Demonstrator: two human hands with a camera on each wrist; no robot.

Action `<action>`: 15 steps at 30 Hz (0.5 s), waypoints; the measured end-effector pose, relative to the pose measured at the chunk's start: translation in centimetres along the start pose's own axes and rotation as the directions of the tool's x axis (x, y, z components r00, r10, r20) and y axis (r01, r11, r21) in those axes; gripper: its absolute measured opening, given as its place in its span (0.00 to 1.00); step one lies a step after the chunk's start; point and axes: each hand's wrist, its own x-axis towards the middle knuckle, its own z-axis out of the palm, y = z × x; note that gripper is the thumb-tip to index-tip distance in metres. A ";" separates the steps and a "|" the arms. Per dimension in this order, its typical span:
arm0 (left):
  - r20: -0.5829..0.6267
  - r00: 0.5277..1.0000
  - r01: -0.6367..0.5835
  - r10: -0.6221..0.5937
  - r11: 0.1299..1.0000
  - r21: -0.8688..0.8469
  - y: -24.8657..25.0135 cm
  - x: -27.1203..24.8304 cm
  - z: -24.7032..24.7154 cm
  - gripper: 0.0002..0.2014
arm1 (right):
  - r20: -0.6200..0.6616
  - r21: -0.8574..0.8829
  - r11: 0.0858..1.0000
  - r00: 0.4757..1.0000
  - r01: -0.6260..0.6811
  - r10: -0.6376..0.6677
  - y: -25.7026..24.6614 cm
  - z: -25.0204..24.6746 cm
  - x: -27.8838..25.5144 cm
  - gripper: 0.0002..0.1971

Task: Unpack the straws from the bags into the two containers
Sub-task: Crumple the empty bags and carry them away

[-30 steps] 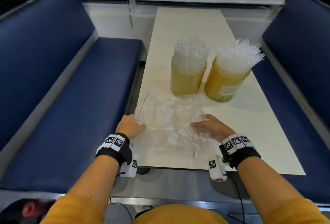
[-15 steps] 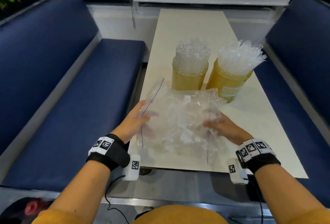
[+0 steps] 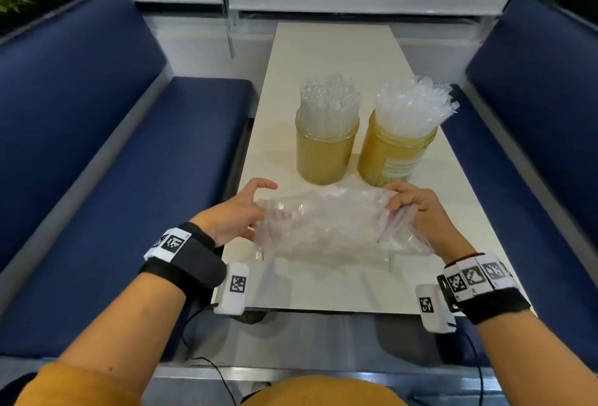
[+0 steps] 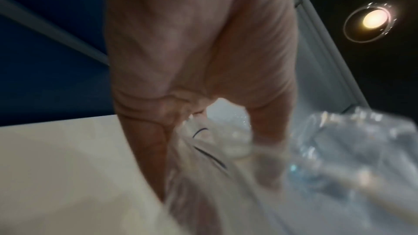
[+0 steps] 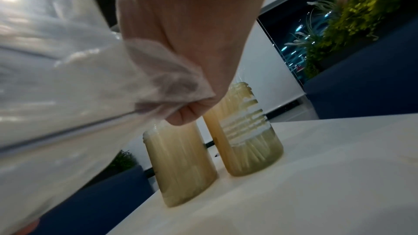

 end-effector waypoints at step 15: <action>-0.078 0.841 -0.403 0.535 0.717 0.569 5.6 -1.1 3.3 0.06 | 0.310 -0.722 0.679 0.939 0.132 0.147 -6.6 7.7 3.8 0.48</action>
